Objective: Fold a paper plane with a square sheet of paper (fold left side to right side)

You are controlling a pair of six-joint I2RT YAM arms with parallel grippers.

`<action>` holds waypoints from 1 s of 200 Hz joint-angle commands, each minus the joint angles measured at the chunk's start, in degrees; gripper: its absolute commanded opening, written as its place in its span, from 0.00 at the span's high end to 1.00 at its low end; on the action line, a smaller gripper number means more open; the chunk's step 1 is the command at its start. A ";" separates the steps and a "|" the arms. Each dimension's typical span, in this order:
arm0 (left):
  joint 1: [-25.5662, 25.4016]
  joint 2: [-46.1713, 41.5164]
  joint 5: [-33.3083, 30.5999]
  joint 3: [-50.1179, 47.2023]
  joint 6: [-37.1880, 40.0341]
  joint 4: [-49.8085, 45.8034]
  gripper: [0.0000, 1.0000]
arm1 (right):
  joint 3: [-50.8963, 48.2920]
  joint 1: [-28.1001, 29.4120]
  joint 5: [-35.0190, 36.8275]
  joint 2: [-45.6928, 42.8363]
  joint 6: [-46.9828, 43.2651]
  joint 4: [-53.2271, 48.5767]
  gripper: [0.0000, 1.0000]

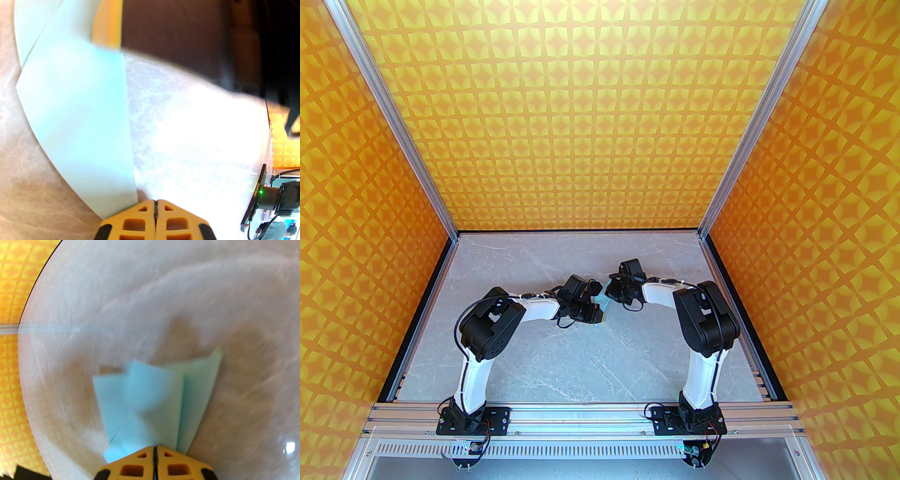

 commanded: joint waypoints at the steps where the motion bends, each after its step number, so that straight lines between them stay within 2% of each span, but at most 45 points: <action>1: -0.88 1.79 0.63 -4.01 -0.02 -5.51 0.99 | 3.38 -1.82 2.59 2.52 -0.62 -2.00 0.92; 58: -1.35 1.14 0.89 -5.39 0.31 -5.11 0.99 | 13.07 -5.11 4.57 9.07 -1.58 -8.33 0.92; 84: -1.30 -0.28 0.83 -5.13 -0.10 -5.56 0.98 | 13.29 -5.94 1.56 7.80 -2.80 -8.08 0.92; 96: -1.24 -1.33 0.86 -4.03 -0.57 -6.39 0.92 | 11.46 -5.98 -0.34 5.18 -3.15 -7.20 0.90; 112: -1.24 -3.22 0.74 -2.32 -1.27 -7.56 0.90 | 7.30 -5.75 -1.79 0.19 -3.23 -5.71 0.84; 128: -1.19 -6.05 0.70 -0.31 -1.41 -9.23 0.72 | 3.11 -5.32 -2.36 -4.84 -3.29 -5.02 0.76; 162: -0.26 -12.20 -0.80 2.65 -2.03 -12.06 0.63 | -3.89 -3.15 -3.28 -11.40 -3.02 -4.14 0.73; 185: 1.54 -15.05 -1.23 1.72 -2.41 -12.15 0.57 | -7.99 -1.95 -3.20 -14.01 -1.66 -2.20 0.68; 200: 2.43 -16.27 -2.01 0.10 -2.78 -11.78 0.56 | -10.77 -1.51 -3.04 -15.98 -0.94 -0.71 0.64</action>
